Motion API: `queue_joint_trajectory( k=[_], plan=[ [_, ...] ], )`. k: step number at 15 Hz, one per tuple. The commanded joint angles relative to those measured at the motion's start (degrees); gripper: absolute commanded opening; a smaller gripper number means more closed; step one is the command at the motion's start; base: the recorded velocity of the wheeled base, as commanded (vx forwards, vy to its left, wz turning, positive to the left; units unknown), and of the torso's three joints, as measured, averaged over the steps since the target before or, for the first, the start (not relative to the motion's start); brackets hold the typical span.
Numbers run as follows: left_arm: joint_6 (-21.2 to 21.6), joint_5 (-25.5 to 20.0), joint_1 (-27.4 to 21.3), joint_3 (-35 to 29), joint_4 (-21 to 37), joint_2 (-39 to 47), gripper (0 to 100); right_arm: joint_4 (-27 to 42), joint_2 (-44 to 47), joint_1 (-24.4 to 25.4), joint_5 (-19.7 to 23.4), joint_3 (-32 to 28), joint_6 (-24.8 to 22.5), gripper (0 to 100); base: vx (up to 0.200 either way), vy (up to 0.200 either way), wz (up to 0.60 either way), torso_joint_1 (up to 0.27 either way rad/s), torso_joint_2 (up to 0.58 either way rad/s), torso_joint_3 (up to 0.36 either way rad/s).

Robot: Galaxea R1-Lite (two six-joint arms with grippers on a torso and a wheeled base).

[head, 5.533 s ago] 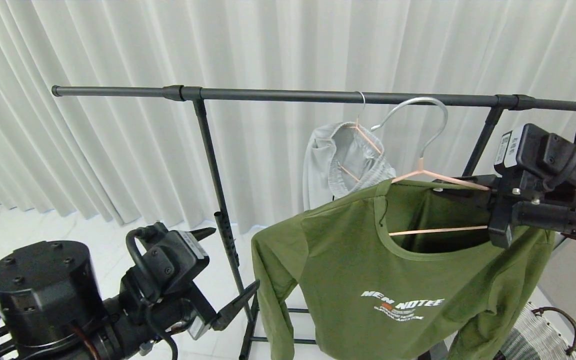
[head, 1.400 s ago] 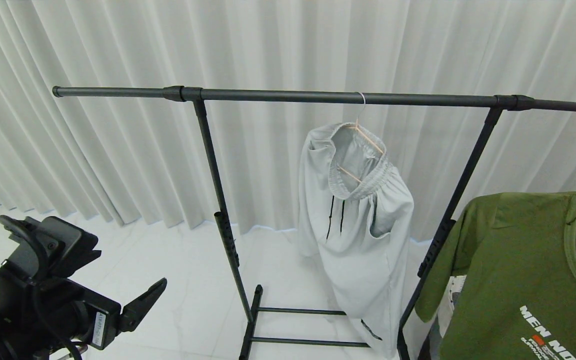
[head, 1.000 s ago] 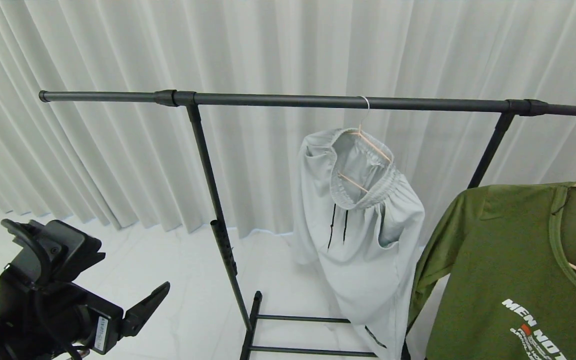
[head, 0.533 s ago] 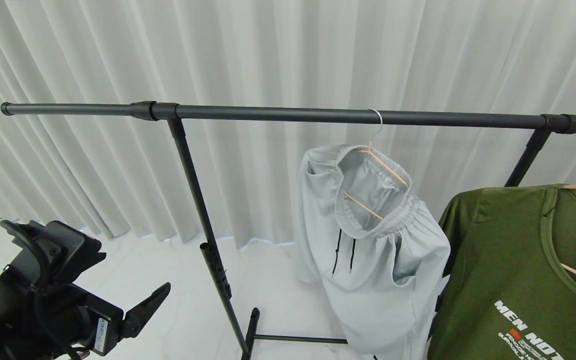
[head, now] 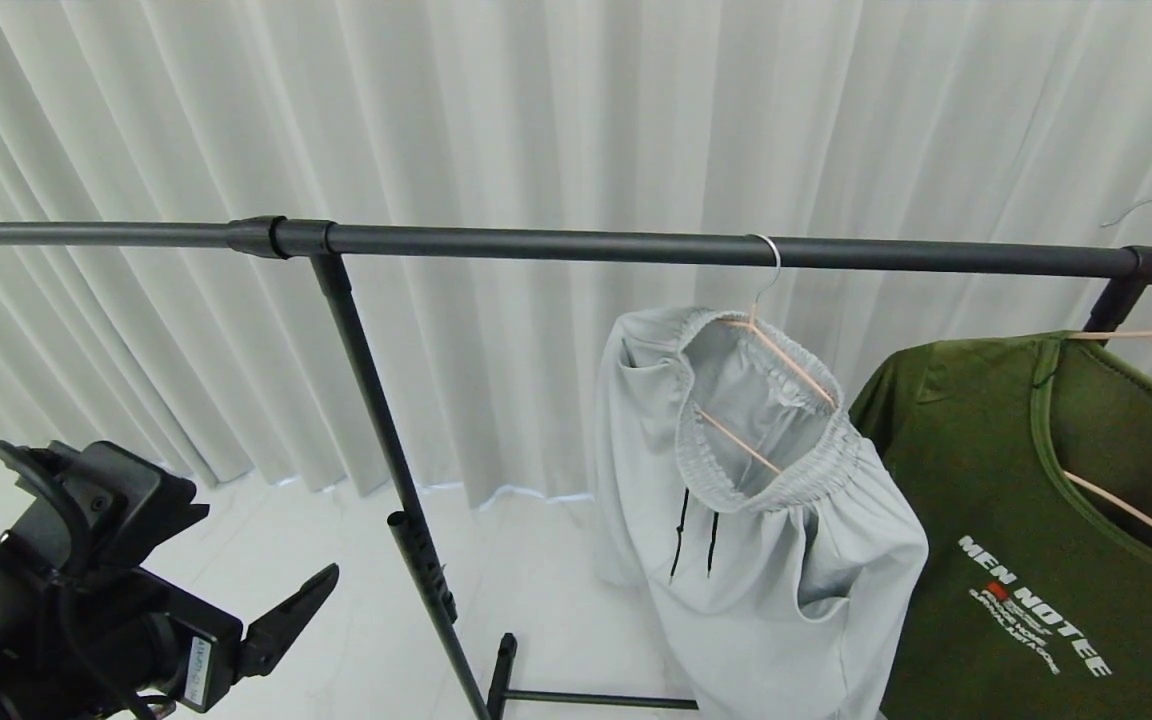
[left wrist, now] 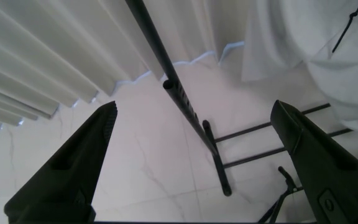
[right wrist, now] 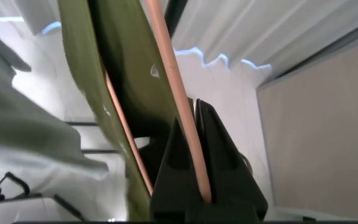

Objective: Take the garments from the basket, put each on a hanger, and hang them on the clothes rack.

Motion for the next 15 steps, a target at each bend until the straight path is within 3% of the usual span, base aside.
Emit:
queue_joint_trajectory(
  k=[1, 7, 15],
  plan=[
    [0.3, 0.0, -0.1, 0.0, 0.0, -0.1, 100, -2.7, 6.7, -0.2, -0.2, -0.3, 0.0, 0, 0.000, 0.000, 0.00, 0.000, 0.00, 0.000],
    [0.4, 0.0, -0.2, 0.0, 0.0, -0.6, 100, -8.7, 16.1, -1.3, -0.3, -3.6, 0.0, 0, 0.000, 0.000, 0.00, 0.000, 0.00, 0.000],
    [0.4, 0.0, -0.4, 0.0, 0.0, -0.7, 100, -11.1, 18.0, -1.2, -1.8, -3.8, 0.0, 0, 0.000, 0.000, 0.00, 0.000, 0.00, 0.000]
  ],
)
